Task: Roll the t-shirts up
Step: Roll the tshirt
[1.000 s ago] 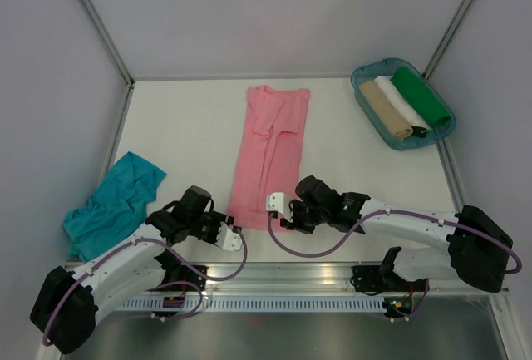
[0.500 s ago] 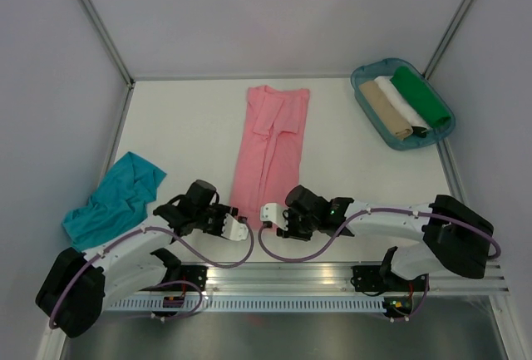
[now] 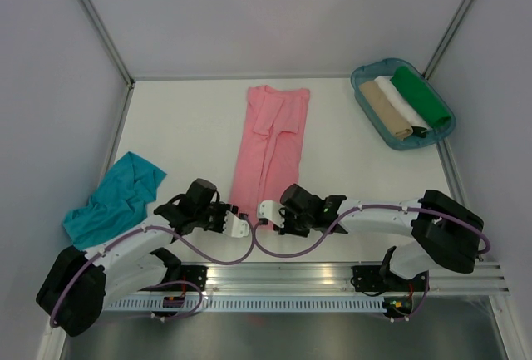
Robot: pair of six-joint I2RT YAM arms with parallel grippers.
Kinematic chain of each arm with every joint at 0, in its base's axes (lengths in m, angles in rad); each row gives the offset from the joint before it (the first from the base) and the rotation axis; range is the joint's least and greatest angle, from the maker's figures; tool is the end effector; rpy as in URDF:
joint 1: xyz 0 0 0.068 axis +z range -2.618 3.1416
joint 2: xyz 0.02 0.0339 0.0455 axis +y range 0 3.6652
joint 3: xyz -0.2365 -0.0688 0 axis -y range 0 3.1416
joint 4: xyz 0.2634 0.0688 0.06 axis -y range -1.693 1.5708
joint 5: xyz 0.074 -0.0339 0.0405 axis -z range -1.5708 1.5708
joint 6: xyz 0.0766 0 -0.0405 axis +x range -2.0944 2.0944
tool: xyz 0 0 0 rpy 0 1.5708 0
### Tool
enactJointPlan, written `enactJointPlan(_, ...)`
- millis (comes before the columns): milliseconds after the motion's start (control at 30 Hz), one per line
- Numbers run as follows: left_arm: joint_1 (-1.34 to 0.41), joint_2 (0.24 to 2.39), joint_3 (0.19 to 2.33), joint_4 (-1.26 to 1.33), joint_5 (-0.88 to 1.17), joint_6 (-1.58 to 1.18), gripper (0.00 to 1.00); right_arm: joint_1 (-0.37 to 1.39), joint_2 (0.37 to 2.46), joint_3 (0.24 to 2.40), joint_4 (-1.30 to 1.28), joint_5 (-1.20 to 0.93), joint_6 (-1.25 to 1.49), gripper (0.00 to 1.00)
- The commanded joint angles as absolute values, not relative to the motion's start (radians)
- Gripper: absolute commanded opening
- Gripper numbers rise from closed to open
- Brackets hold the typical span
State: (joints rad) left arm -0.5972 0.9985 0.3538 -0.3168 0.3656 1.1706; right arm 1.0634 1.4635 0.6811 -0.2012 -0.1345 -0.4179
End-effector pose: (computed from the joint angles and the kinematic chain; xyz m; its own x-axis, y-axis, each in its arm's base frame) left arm 0.1680 -0.1474 0.0826 0.3753 0.7849 -0.4930 0.8950 -0.1687 0.4128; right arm 0.1401 0.2732 0.0807 -0.0035 -0.8341 -0.5517 -0.9887 0.0854 -0.1228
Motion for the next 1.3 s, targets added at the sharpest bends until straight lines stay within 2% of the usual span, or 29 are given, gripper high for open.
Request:
enactJointPlan(0, -0.6, 0.947, 0.342, -0.337, 0.356, 1.141, 0.45, 1.066, 1.473, 0.713, -0.222, -0.141, -0.414, 0.22)
enactJointPlan(100, -0.6, 0.907, 0.341, -0.347, 0.36, 1.123, 0.49, 1.066, 1.485, 0.73, -0.239, -0.15, -0.414, 0.13)
enactJointPlan(233, -0.6, 0.888, 0.345, -0.367, 0.373, 1.098, 0.49, 1.066, 1.48, 0.736, -0.252, -0.169, -0.419, 0.0)
enactJointPlan(467, -0.601, 0.931, 0.37, -0.388, 0.452, 1.115, 0.5, 1.039, 1.467, 0.744, -0.255, -0.19, -0.405, 0.0)
enactJointPlan(833, -0.601, 1.063, 0.385, -0.362, 0.44, 1.1, 0.5, 0.996, 1.431, 0.733, -0.232, -0.235, -0.393, 0.0)
enactJointPlan(933, -0.601, 1.084, 0.394, -0.36, 0.408, 1.08, 0.43, 0.996, 1.431, 0.738, -0.235, -0.247, -0.393, 0.0)
enactJointPlan(967, -0.601, 1.091, 0.399, -0.36, 0.4, 1.074, 0.33, 0.996, 1.428, 0.739, -0.241, -0.25, -0.393, 0.0)
enactJointPlan(1033, -0.601, 1.095, 0.408, -0.365, 0.384, 1.045, 0.22, 0.994, 1.422, 0.744, -0.248, -0.267, -0.396, 0.0)
enactJointPlan(1067, -0.601, 1.098, 0.432, -0.409, 0.385, 1.026, 0.09, 0.994, 1.417, 0.745, -0.262, -0.273, -0.396, 0.0)
enactJointPlan(1100, -0.601, 1.101, 0.448, -0.44, 0.388, 1.022, 0.03, 0.994, 1.414, 0.756, -0.274, -0.278, -0.393, 0.0)
enactJointPlan(1267, -0.6, 1.085, 0.551, -0.714, 0.489, 1.005, 0.02, 0.994, 1.396, 0.795, -0.406, -0.396, -0.387, 0.0)
